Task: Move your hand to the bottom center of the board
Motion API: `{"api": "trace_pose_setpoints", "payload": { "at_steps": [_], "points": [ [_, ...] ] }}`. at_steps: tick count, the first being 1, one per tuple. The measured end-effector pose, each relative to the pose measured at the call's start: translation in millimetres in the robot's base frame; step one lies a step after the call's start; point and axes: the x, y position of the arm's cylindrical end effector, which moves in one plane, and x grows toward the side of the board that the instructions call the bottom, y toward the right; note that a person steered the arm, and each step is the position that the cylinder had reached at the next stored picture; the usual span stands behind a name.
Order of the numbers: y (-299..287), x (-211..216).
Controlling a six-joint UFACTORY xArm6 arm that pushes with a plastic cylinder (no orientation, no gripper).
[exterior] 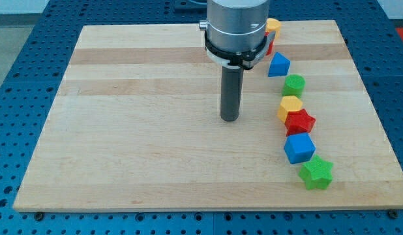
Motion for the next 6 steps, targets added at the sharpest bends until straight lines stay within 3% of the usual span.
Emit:
{"api": "trace_pose_setpoints", "payload": {
  "at_steps": [2,4,6],
  "points": [
    [-3,13],
    [-37,116],
    [-15,155]
  ]
}}
